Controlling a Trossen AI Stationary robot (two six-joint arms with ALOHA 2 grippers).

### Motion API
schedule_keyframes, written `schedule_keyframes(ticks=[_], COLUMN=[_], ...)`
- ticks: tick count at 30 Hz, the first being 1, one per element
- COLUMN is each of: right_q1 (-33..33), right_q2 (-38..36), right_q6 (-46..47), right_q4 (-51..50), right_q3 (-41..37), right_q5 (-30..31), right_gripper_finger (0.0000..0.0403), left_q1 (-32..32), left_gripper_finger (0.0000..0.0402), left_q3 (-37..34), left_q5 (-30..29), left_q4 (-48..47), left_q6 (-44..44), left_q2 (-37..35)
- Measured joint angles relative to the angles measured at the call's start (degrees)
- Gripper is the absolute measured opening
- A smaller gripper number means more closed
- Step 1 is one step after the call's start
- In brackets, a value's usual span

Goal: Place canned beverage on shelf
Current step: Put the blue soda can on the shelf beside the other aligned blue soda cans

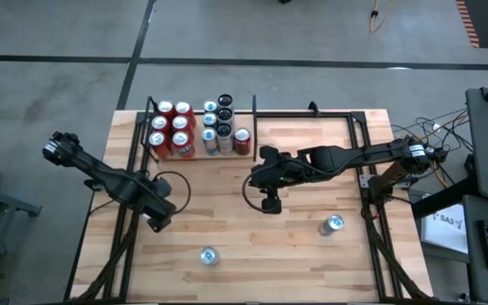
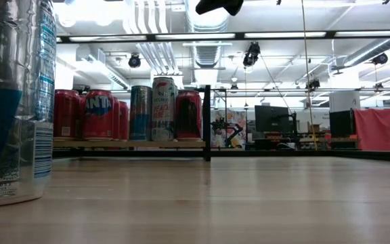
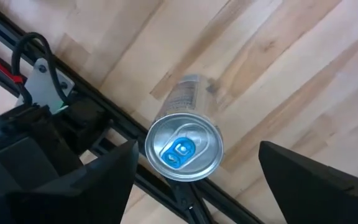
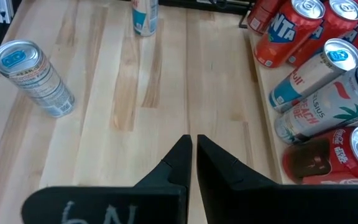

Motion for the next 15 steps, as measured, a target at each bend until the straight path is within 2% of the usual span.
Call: schedule_keyframes(ticks=[6, 15], right_q1=[0.00, 0.00], right_q2=[0.00, 0.00], right_q6=[0.15, 0.67], right_q4=[-0.08, -0.24], right_q3=[-0.11, -0.46], right_q5=[0.01, -0.03], right_gripper_finger=[0.0013, 0.0013], left_q1=[0.00, -1.95], left_gripper_finger=[0.0317, 0.0317], left_q3=[0.00, 0.00], left_q5=[-1.48, 0.13], left_q4=[-0.26, -0.77], left_q6=[0.00, -2.18], left_q2=[0.71, 0.27])
